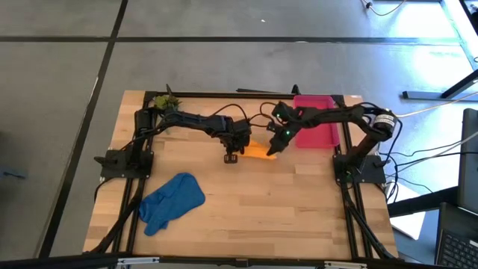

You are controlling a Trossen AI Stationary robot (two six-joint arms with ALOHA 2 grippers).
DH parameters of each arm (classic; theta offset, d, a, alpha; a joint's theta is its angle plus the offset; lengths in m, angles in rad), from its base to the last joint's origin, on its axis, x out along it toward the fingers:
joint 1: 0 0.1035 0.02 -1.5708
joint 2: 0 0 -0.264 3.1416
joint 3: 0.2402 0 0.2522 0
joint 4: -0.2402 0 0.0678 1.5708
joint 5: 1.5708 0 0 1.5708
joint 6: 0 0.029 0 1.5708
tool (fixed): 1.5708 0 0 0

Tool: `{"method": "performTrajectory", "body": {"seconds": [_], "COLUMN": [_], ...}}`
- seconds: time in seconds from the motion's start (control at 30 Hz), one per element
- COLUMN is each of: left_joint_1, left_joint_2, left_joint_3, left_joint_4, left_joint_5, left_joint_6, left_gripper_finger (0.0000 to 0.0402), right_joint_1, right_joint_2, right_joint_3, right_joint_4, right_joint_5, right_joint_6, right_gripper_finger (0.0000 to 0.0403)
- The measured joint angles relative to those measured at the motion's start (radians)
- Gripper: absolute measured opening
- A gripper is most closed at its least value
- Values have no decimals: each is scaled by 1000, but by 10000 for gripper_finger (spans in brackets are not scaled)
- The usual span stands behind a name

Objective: Roll microfiber towels into tight, uniform cylinder then place into a basket
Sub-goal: Roll the orange microfiber towel

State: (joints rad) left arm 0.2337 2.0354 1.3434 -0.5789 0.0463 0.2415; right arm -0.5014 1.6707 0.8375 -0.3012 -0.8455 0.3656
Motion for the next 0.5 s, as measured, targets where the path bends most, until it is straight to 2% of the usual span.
{"method": "performTrajectory", "body": {"seconds": [0.27,0.5], "left_joint_1": [-2,-2], "left_joint_2": [0,0], "left_joint_3": [0,0], "left_joint_4": [6,10], "left_joint_5": [-2,-1], "left_joint_6": [32,50], "left_gripper_finger": [0,0], "right_joint_1": [-52,-90], "right_joint_2": [85,87], "right_joint_3": [0,1], "right_joint_4": [19,29], "right_joint_5": [21,168], "right_joint_6": [82,151], "right_gripper_finger": [7,7]}}
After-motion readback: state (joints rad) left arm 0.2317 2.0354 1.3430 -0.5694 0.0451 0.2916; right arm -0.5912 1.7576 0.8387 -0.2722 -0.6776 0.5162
